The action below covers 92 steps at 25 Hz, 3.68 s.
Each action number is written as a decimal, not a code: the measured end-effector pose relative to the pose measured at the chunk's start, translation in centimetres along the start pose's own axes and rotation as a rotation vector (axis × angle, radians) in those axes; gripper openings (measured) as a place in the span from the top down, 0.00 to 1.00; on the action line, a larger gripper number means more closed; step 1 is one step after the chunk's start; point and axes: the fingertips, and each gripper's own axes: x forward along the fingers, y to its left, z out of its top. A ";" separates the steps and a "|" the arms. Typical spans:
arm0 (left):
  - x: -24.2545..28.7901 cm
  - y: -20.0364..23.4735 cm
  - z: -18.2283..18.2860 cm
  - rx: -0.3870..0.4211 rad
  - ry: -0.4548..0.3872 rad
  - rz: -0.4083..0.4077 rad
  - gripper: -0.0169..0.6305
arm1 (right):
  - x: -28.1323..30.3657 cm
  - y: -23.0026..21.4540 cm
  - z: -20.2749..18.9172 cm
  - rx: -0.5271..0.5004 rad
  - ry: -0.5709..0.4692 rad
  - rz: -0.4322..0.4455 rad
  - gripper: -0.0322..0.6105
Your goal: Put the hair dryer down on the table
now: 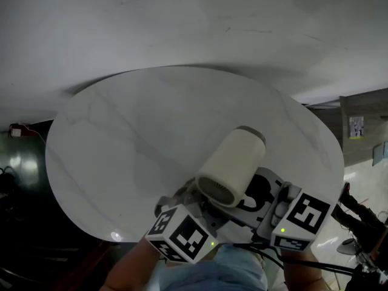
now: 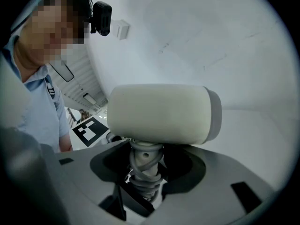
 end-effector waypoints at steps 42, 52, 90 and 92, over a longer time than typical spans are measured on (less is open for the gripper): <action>-2.6 3.6 -6.5 -0.191 0.009 0.159 0.50 | 1.5 -3.5 2.0 -0.046 -0.018 -0.068 0.60; -3.4 3.3 -7.4 -0.206 -0.005 0.184 0.50 | 0.0 -4.6 1.3 -0.040 0.026 -0.109 0.60; -6.0 6.6 -8.4 -0.268 -0.066 0.257 0.50 | 4.7 -8.7 -1.8 -0.187 0.338 -0.235 0.60; -6.1 6.7 -8.5 -0.271 -0.072 0.252 0.50 | 5.2 -8.9 -2.0 -0.180 0.345 -0.235 0.60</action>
